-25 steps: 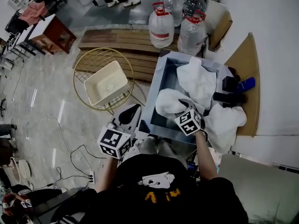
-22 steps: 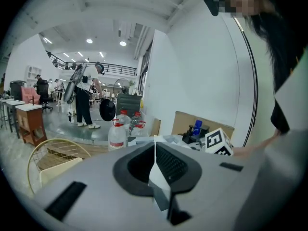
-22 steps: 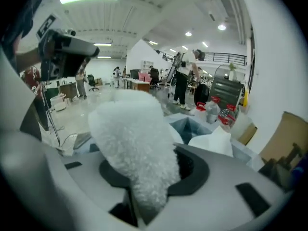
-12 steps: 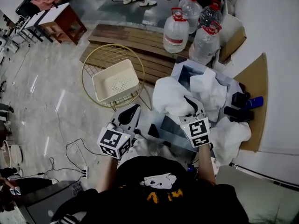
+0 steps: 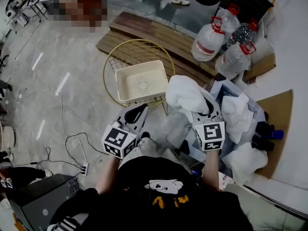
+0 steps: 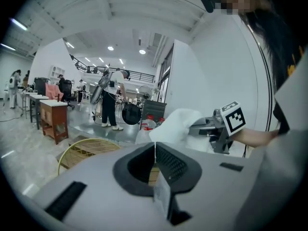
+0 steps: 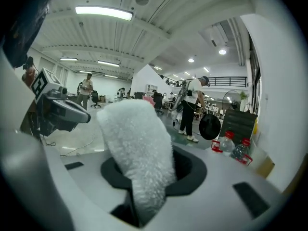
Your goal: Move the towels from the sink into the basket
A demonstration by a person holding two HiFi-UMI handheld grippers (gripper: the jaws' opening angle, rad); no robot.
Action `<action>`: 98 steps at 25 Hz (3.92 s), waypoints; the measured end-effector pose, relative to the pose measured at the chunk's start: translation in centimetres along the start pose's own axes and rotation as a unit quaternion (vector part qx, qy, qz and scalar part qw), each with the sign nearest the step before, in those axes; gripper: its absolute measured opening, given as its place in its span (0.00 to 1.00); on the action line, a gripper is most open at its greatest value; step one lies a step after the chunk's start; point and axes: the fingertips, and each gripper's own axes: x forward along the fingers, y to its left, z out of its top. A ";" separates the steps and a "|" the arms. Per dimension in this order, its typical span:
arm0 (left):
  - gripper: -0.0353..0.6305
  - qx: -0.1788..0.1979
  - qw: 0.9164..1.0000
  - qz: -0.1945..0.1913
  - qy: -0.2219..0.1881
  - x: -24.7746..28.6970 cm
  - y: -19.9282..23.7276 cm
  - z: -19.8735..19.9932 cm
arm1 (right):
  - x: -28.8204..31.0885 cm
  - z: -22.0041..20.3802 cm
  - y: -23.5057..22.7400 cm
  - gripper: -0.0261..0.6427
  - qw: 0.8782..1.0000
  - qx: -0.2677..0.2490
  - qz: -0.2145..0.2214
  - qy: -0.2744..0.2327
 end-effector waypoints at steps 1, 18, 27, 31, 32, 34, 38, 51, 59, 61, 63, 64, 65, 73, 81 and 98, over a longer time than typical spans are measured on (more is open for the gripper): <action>0.07 -0.001 1.000 0.003 0.001 -0.3 1.5 0.0 | 1.2 0.9 0.5 0.22 1.000 -0.001 -0.001 -0.004; 0.07 -0.061 0.988 0.139 0.012 -9.7 20.9 -3.8 | 28.8 6.9 15.2 0.19 0.992 0.005 0.129 -0.015; 0.07 -0.063 0.984 0.164 0.021 -10.9 23.7 -6.2 | 41.6 -9.1 21.7 0.23 0.972 -0.019 0.164 0.170; 0.07 -0.065 0.984 0.164 0.024 -11.3 23.8 -6.3 | 42.9 -14.4 22.7 0.34 0.955 -0.027 0.166 0.244; 0.07 -0.066 0.984 0.164 0.024 -11.4 23.7 -6.2 | 42.8 -14.7 22.7 0.39 0.953 -0.025 0.171 0.250; 0.07 -0.068 0.984 0.162 0.026 -11.4 23.6 -6.1 | 42.2 -13.9 22.6 0.39 0.955 -0.021 0.178 0.236; 0.07 -0.062 0.987 0.145 0.026 -10.4 22.9 -5.4 | 39.8 -9.8 20.7 0.39 0.969 0.001 0.167 0.184; 0.07 -0.003 0.999 -0.030 0.012 -1.1 9.8 -0.8 | 16.3 1.8 7.0 0.36 0.994 0.062 0.094 -0.001; 0.07 0.018 0.988 -0.154 0.020 6.3 -5.2 0.0 | -0.5 -4.6 -7.8 0.36 0.996 0.062 -0.063 0.012; 0.07 0.025 0.984 -0.175 0.020 7.9 -8.6 0.2 | -3.9 -7.8 -11.3 0.37 0.992 0.064 -0.100 0.032; 0.07 0.030 0.981 -0.191 0.023 9.5 -11.8 0.3 | -6.7 -11.5 -14.5 0.41 0.987 0.074 -0.131 0.058; 0.07 0.033 0.979 -0.198 0.026 10.2 -13.2 0.3 | -7.9 -13.5 -15.9 0.42 0.983 0.083 -0.146 0.073; 0.07 0.038 0.978 -0.204 0.031 10.8 -14.4 0.2 | -9.0 -15.8 -17.2 0.44 0.979 0.093 -0.162 0.088; 0.07 0.060 0.977 -0.199 0.051 14.7 -21.2 -0.4 | -11.2 -32.6 -24.3 0.58 0.939 0.139 -0.220 0.226; 0.07 0.075 0.984 -0.151 0.062 15.8 -21.2 -0.6 | -7.0 -40.1 -24.1 0.67 0.920 0.091 -0.196 0.327; 0.07 0.068 0.990 -0.102 0.064 13.7 -18.4 -1.1 | -6.4 -39.3 -24.4 0.29 0.910 0.001 -0.236 0.342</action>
